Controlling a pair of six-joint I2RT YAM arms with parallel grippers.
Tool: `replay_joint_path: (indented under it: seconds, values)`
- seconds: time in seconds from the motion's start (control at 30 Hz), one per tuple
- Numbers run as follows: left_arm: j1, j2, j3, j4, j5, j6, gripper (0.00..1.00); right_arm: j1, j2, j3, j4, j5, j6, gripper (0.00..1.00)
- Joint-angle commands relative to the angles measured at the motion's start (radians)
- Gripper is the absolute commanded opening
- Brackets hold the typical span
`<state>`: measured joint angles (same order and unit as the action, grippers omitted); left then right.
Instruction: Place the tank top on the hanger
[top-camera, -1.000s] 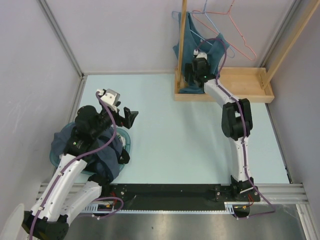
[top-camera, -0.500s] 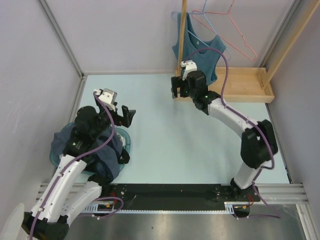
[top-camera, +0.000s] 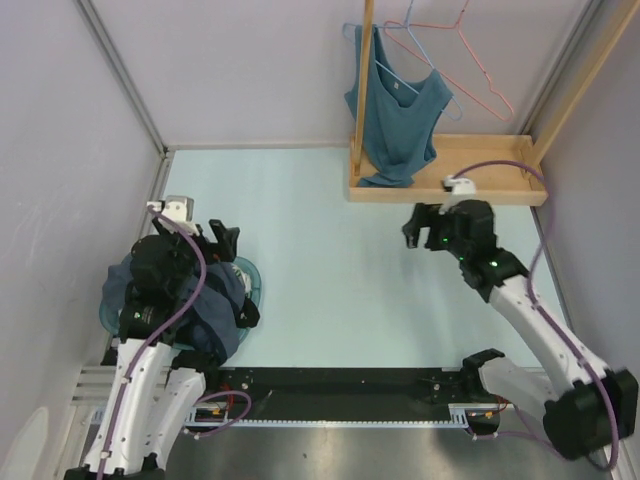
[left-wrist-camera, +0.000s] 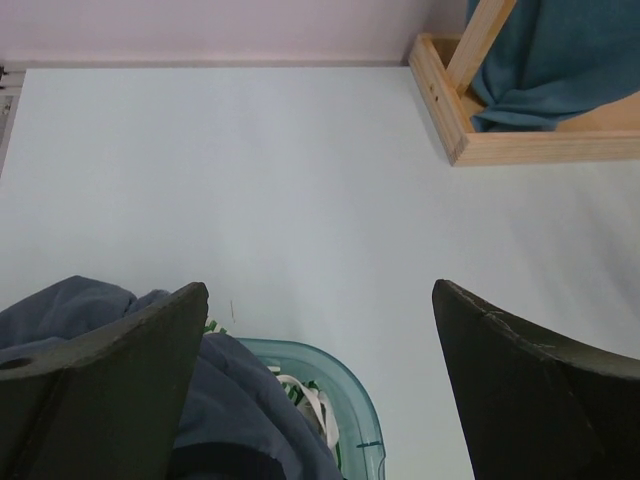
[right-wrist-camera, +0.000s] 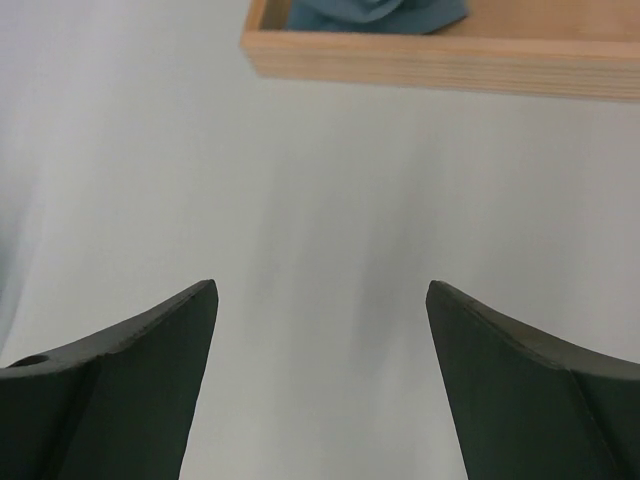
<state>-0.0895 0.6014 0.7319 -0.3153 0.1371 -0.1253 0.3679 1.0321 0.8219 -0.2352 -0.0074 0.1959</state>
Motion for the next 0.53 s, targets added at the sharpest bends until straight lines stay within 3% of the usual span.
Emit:
replay_joint_path:
  seconds: [0.0,0.17,0.5]
  values:
    - [0.010,-0.075,-0.019,0.021,-0.004,-0.023,0.99,-0.124,-0.207,-0.003,-0.107,-0.017,0.069,0.91]
    - [0.010,-0.118,-0.017,0.010,-0.080,-0.027,0.99,-0.228,-0.348,0.008,-0.179,-0.028,0.096,0.91]
    - [0.010,-0.135,-0.023,0.013,-0.088,-0.022,0.99,-0.239,-0.379,0.028,-0.217,-0.029,0.086,0.91]
